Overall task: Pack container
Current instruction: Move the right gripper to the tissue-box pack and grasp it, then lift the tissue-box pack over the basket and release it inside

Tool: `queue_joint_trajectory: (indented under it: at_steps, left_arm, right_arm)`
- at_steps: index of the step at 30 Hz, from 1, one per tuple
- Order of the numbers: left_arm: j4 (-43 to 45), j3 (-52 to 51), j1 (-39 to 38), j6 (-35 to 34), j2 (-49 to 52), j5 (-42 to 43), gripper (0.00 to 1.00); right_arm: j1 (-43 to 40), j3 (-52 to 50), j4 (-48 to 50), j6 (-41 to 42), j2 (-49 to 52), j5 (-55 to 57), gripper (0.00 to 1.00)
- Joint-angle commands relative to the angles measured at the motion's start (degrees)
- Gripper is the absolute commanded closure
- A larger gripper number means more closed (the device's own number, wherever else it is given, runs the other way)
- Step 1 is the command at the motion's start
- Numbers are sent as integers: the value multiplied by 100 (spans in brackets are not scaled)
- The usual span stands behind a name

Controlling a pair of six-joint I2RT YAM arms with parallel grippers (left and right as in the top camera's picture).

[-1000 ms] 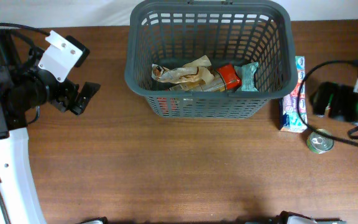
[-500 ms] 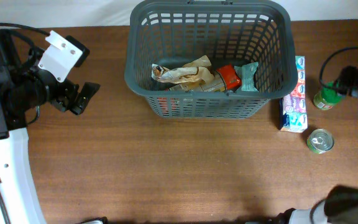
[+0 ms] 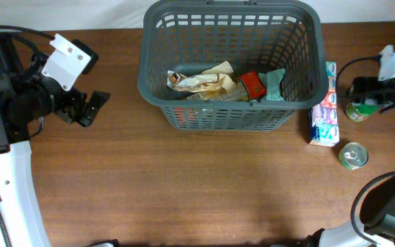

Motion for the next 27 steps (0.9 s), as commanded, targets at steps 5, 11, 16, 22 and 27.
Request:
queue_joint_trajectory:
  at_steps: [5, 11, 16, 22, 27]
  left_arm:
    - [11, -35, 33, 94, -2, -24, 1]
    - [11, -35, 33, 94, -2, -24, 1]
    - [11, -35, 33, 94, -2, -24, 1]
    - [11, -35, 33, 94, -2, -24, 1]
    - [11, -35, 33, 94, -2, -24, 1]
  right_arm:
    - [428, -1150, 933, -114, -13, -114, 12]
    - [726, -1609, 1617, 168, 170, 254, 8]
    - [772, -1720, 1856, 280, 490, 234, 7]
    - [916, -1720, 1980, 299, 955, 236, 7]
    - [997, -1720, 2068, 468, 1167, 374, 11]
